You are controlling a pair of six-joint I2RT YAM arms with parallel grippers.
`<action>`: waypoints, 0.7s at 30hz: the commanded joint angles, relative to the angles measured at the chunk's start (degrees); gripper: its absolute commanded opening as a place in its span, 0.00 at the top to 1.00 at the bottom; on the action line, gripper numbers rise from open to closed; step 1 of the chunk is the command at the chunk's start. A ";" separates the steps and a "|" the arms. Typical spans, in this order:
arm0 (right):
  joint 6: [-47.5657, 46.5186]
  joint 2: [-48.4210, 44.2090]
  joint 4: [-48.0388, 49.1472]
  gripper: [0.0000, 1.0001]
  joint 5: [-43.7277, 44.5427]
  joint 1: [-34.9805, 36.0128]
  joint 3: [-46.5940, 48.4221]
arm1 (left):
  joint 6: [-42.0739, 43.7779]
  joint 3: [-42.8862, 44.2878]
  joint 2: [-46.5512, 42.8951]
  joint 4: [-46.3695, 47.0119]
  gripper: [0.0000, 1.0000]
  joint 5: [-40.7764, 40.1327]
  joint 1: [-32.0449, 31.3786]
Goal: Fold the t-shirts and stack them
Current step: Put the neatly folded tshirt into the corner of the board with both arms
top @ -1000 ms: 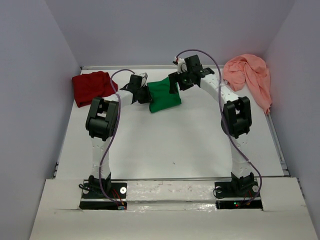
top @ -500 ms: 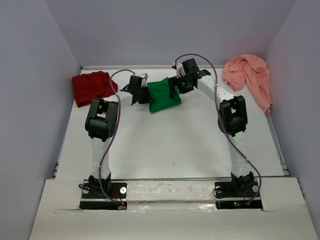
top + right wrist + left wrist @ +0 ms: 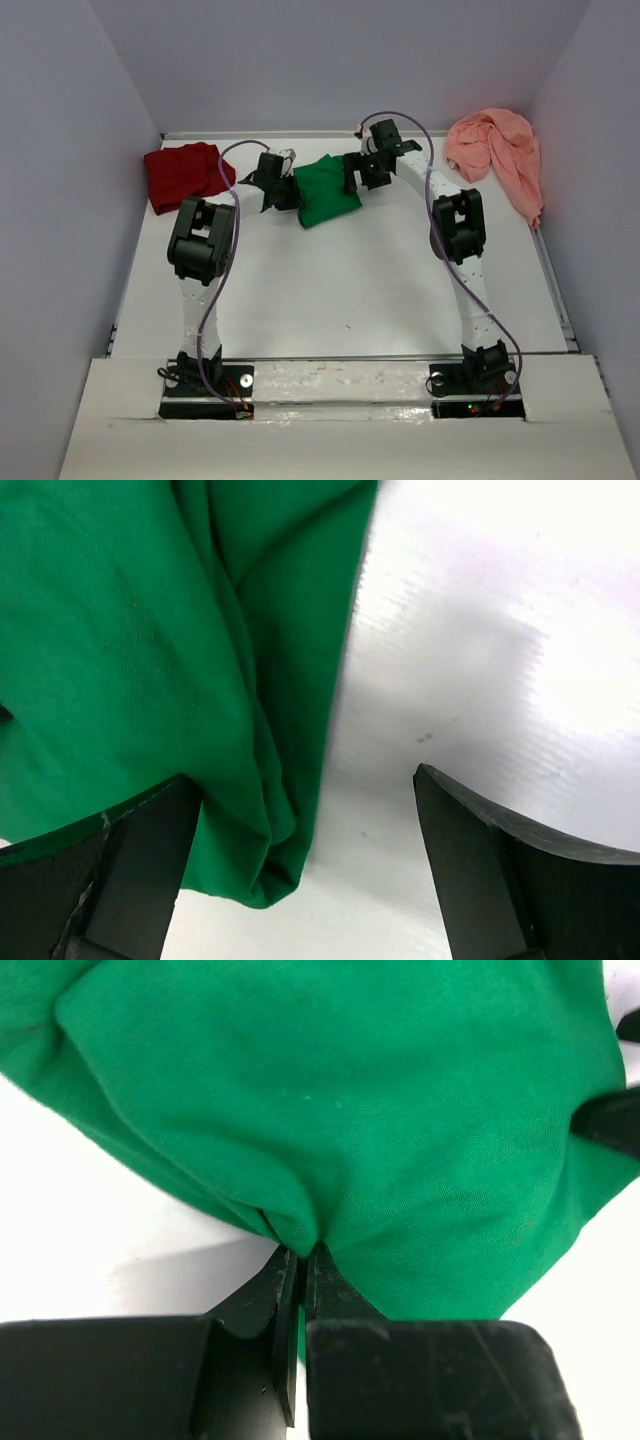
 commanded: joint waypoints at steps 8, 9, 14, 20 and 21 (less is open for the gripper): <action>7.72 5.82 2.48 0.12 -20.92 -2.74 4.97 | 1.96 -1.34 -2.36 -5.65 1.00 -0.74 -0.70; 8.07 6.08 2.66 0.12 -22.15 -2.74 4.88 | 2.05 -1.17 -2.27 -5.65 1.00 -0.74 -0.70; 11.85 8.89 1.44 0.15 -27.96 -2.74 5.93 | 2.05 -0.64 -2.09 -5.82 1.00 -0.39 -1.05; 12.03 8.37 0.37 0.21 -25.85 -2.22 2.95 | 2.13 -0.02 -2.36 -6.00 1.00 -0.38 -1.22; 11.85 7.93 0.11 0.23 -24.98 -1.52 2.43 | 2.13 0.07 -2.36 -6.00 1.00 -0.38 -1.14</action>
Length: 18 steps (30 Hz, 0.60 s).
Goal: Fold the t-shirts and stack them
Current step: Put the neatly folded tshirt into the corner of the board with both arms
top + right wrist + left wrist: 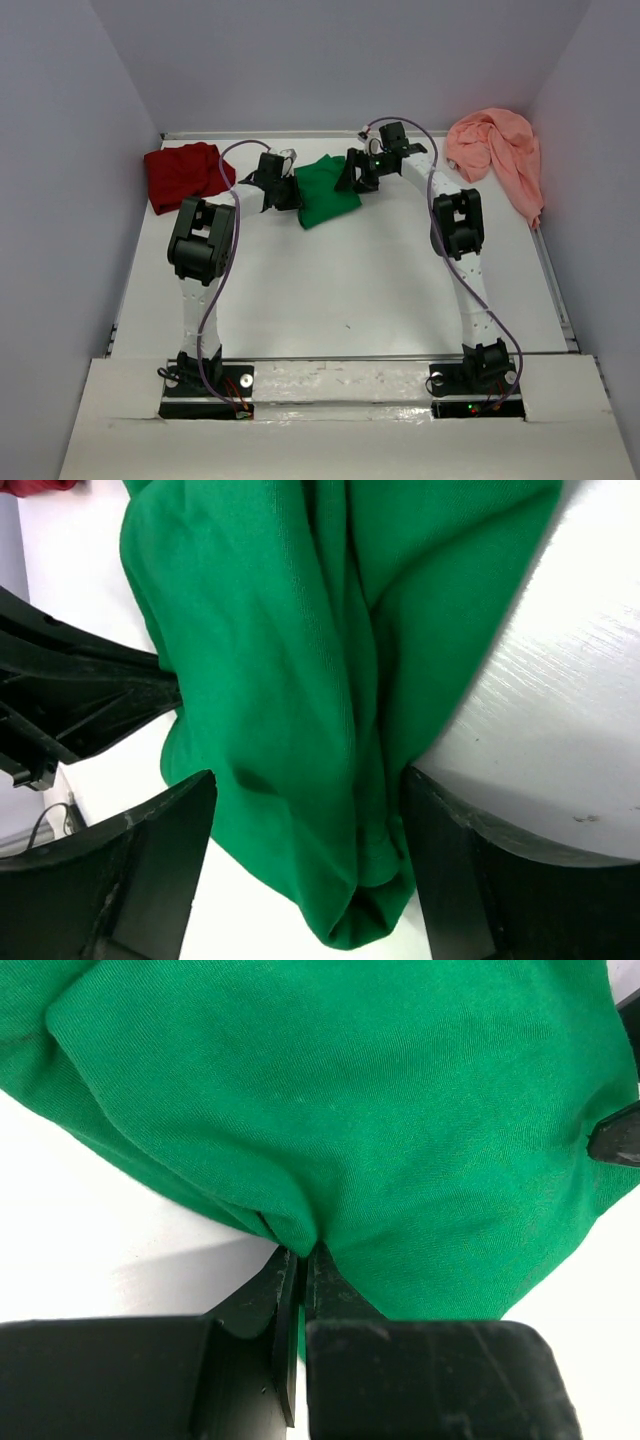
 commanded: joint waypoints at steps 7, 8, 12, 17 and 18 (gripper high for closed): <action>-2.30 0.69 -5.01 1.00 4.94 4.03 -4.70 | 1.61 0.31 -1.90 -5.30 1.00 -1.17 -0.94; -3.44 0.43 -5.36 1.00 5.55 4.03 -4.78 | 1.61 0.22 -1.81 -5.21 1.00 -1.18 -0.85; -4.94 -1.85 -3.96 1.00 7.85 4.64 -7.68 | 2.84 -0.13 -2.07 -4.51 1.00 -3.64 -0.77; -6.26 -3.79 -3.17 1.00 10.74 4.64 -5.24 | 3.28 -0.48 -4.61 -4.07 1.00 -5.30 1.95; -6.61 -4.05 -3.17 1.00 11.36 4.64 -4.35 | 3.37 -0.66 -5.23 -3.55 1.00 -5.48 2.57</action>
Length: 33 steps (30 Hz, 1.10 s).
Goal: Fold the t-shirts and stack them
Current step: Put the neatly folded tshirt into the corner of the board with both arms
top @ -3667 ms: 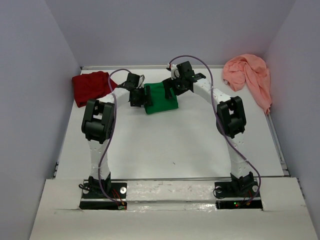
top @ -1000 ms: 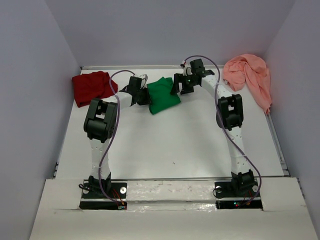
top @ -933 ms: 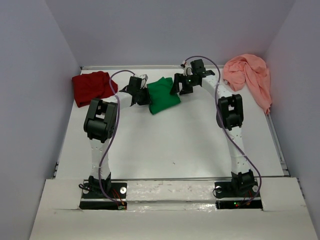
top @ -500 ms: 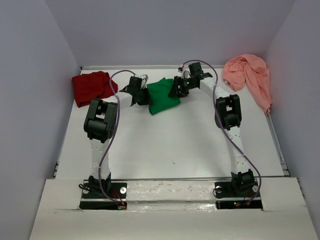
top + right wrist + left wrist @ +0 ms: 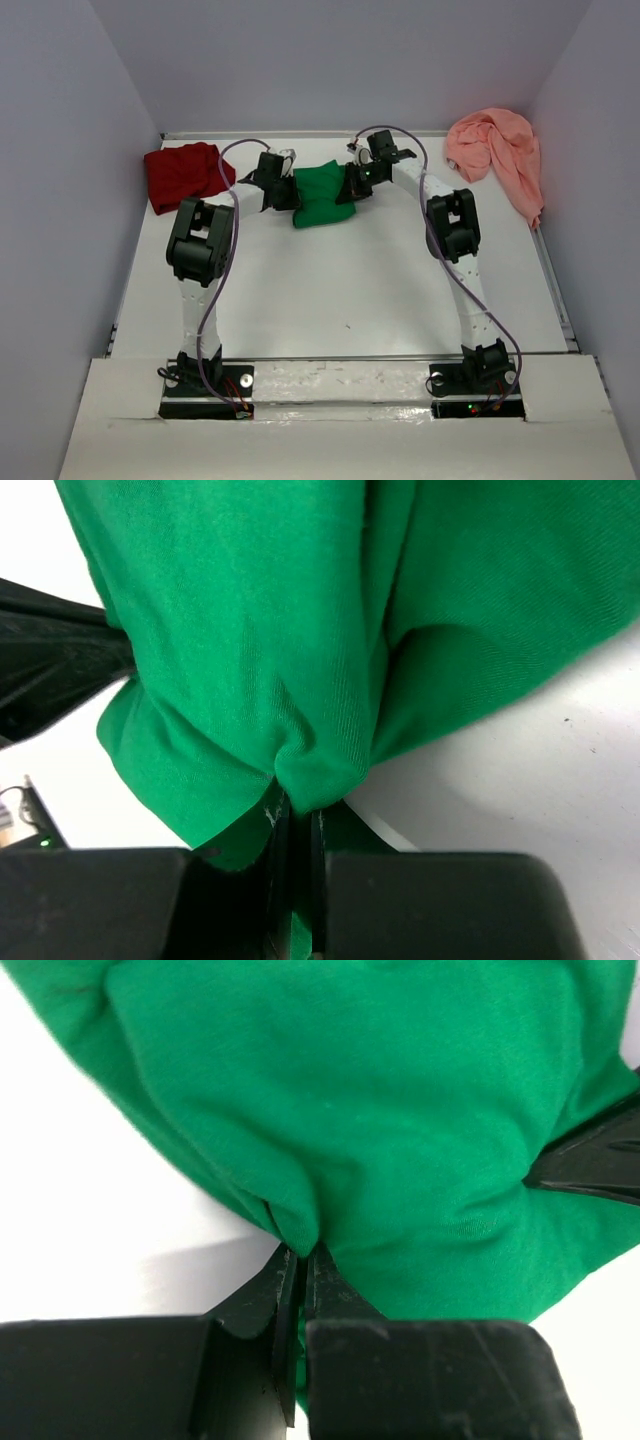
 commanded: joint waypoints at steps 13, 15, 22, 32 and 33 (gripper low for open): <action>-5.86 0.41 0.30 1.00 13.13 5.44 17.87 | 3.38 -4.13 -13.92 4.29 1.00 -9.16 10.48; -6.83 1.55 0.47 1.00 13.91 6.15 20.59 | 3.81 -3.87 -13.66 4.47 1.00 -9.42 10.92; -6.48 4.28 1.71 1.00 15.85 7.91 24.47 | 4.52 -1.15 -10.94 2.98 1.00 -7.76 13.39; -4.11 5.51 -0.76 1.00 12.26 7.91 21.48 | 5.22 -0.79 -8.03 -1.07 1.00 -5.11 14.00; -3.41 6.21 -0.93 1.00 11.81 7.91 22.27 | 5.48 -0.53 -8.12 -1.42 1.00 -5.03 14.26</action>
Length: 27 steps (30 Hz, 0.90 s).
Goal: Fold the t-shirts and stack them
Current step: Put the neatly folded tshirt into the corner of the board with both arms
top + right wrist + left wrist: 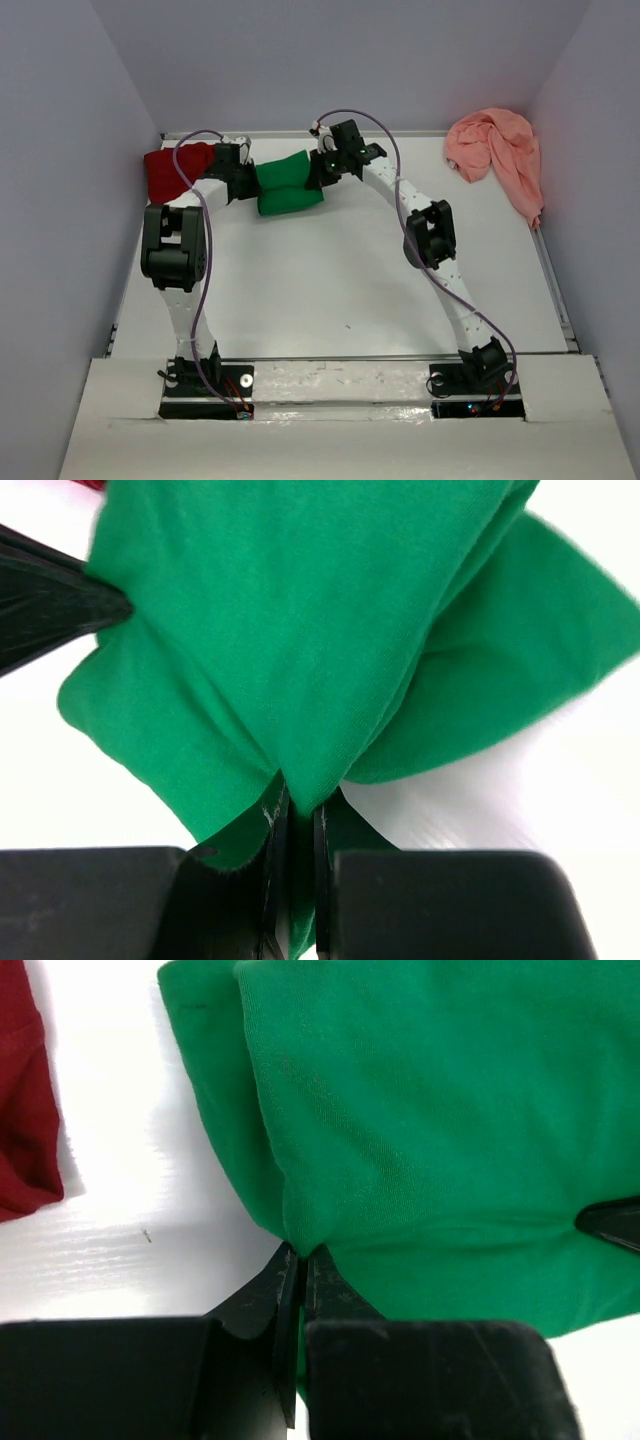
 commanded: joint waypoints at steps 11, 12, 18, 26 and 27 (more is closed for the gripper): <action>5.60 4.02 -4.65 1.00 -6.62 0.34 7.01 | 4.16 5.22 1.77 -8.56 1.00 -2.07 5.23; 6.91 4.37 -4.91 1.00 -8.80 0.34 6.92 | 4.60 5.91 2.56 -9.26 1.00 -2.51 5.41; 9.65 5.52 -5.26 1.00 -14.98 0.34 6.65 | 5.39 4.87 3.71 -9.79 1.00 -1.64 9.97; 11.05 4.03 -6.75 1.00 -18.49 0.86 4.55 | 7.32 -1.97 -1.29 -9.44 1.00 -1.98 12.52; 11.14 3.85 -6.93 1.00 -18.58 0.86 4.28 | 7.59 -2.86 -2.08 -9.53 1.00 -2.16 12.87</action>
